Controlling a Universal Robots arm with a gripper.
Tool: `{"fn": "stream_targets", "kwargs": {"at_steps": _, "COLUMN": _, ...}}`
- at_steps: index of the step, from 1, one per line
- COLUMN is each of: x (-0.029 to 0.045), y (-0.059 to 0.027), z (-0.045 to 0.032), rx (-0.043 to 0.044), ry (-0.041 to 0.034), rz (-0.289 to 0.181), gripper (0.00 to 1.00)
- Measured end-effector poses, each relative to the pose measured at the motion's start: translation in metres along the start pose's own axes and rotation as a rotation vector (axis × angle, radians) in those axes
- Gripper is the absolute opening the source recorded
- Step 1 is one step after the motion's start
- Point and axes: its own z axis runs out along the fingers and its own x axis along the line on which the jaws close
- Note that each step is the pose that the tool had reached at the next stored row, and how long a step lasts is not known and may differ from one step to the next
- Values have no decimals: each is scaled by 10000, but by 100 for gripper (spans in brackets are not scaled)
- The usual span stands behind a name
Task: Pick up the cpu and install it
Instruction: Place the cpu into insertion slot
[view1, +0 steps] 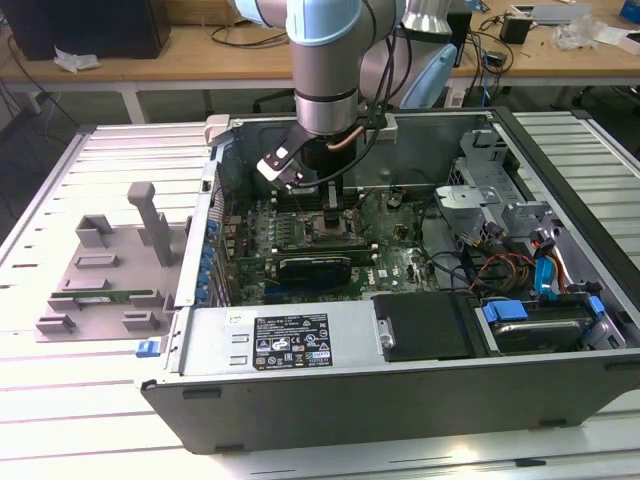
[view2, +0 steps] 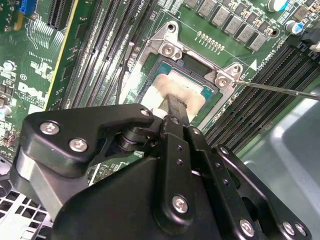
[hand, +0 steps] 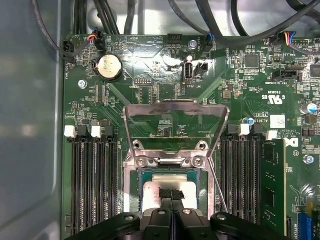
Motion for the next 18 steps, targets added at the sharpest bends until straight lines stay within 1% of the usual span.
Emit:
{"fn": "stream_targets", "kwargs": {"at_steps": 6, "x": 1, "y": -1, "z": 18, "rx": -1, "ry": 2, "rz": 1, "gripper": 11}}
{"fn": "stream_targets", "kwargs": {"at_steps": 9, "x": 3, "y": 3, "z": -9, "rx": -12, "ry": 19, "rz": 2, "gripper": 11}}
{"fn": "stream_targets", "kwargs": {"at_steps": 10, "x": 0, "y": 2, "z": -34, "rx": -3, "ry": 4, "rz": 1, "gripper": 11}}
{"fn": "stream_targets", "kwargs": {"at_steps": 12, "x": 0, "y": 4, "z": -75, "rx": -4, "ry": 5, "rz": 1, "gripper": 11}}
{"fn": "stream_targets", "kwargs": {"at_steps": 15, "x": -2, "y": 9, "z": -158, "rx": -3, "ry": 3, "rz": 1, "gripper": 11}}
{"fn": "stream_targets", "kwargs": {"at_steps": 16, "x": -3, "y": 12, "z": -229, "rx": -3, "ry": 4, "rz": 1, "gripper": 11}}
{"fn": "stream_targets", "kwargs": {"at_steps": 18, "x": -5, "y": 17, "z": -312, "rx": -2, "ry": 3, "rz": 1, "gripper": 11}}
